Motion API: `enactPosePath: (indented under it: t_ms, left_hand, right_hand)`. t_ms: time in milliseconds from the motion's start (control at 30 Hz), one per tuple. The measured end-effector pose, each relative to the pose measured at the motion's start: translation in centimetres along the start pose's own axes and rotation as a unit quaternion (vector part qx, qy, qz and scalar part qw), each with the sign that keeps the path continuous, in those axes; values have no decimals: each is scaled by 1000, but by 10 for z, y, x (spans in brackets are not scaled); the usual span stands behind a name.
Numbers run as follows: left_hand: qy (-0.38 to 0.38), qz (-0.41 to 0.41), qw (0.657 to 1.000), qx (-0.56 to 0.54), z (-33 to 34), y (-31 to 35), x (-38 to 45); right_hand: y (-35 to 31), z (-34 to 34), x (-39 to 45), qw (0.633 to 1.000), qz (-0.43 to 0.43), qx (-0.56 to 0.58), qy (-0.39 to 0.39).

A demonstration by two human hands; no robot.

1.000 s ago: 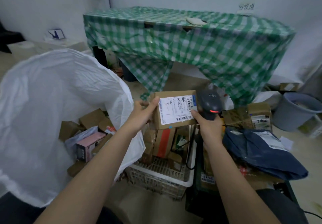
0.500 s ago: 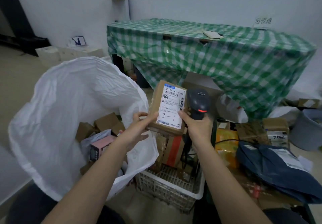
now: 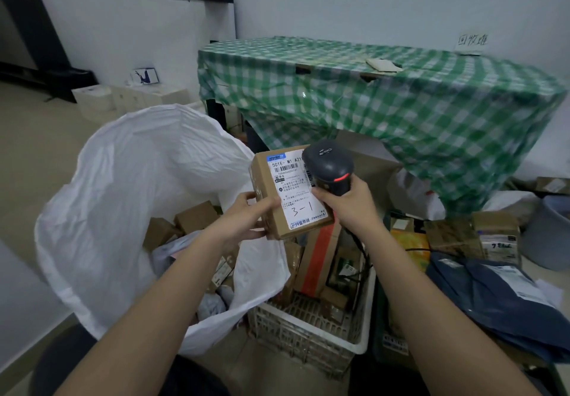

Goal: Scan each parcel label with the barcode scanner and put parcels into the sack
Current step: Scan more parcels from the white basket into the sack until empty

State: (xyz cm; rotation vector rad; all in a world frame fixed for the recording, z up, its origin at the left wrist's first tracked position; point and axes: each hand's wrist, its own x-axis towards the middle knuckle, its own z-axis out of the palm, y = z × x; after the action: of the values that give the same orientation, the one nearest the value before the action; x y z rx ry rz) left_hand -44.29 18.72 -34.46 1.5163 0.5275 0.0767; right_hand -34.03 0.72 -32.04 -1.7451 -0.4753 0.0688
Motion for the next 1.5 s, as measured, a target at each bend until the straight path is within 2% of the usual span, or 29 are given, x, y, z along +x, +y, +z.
enactPosePath:
  t_ms: [67,133,267,333,467,700,933,1167,1233,1300,1400,1500]
  left_hand:
    - [57,30,998,-15,4,2,2]
    - [102,71,992,-23,2,4,6]
    - [139,116,983,-11,-7,9,8]
    - [142,118,983,2,-10,10,8]
    - [141,115,983,-3,-12,8,10]
    - [136,117,984,7,-13,7,8]
    - [137,118,983,-11,-17,6,-2]
    - [159,132,975,-87,-39,11,-28]
    - [191,160,963,-98,-53,12,-40]
    - [254,186,944,-96,-69,11,-50]
    - [340,203,917,-44,-97,5,-58]
    - [356,144,913,136,-119,-1,-53]
  right_hand:
    - [-3,2,-2,997,-5,-72,34]
    - [-6,5,-8,998,2,-51,40]
    - [-13,6,-21,998,55,16,-40]
    - [-14,8,-25,995,65,-10,-75]
    - [-14,10,-28,992,55,-65,-88]
    - [-17,8,-33,995,52,-63,-66]
    - [-24,5,-35,996,37,-38,-75]
    - [-34,23,-31,995,49,83,-1]
    - [-36,34,-27,994,51,89,23]
    - [-38,45,-23,994,47,95,40]
    - [-36,59,-17,992,54,103,49]
    - [-27,66,-14,993,64,91,40]
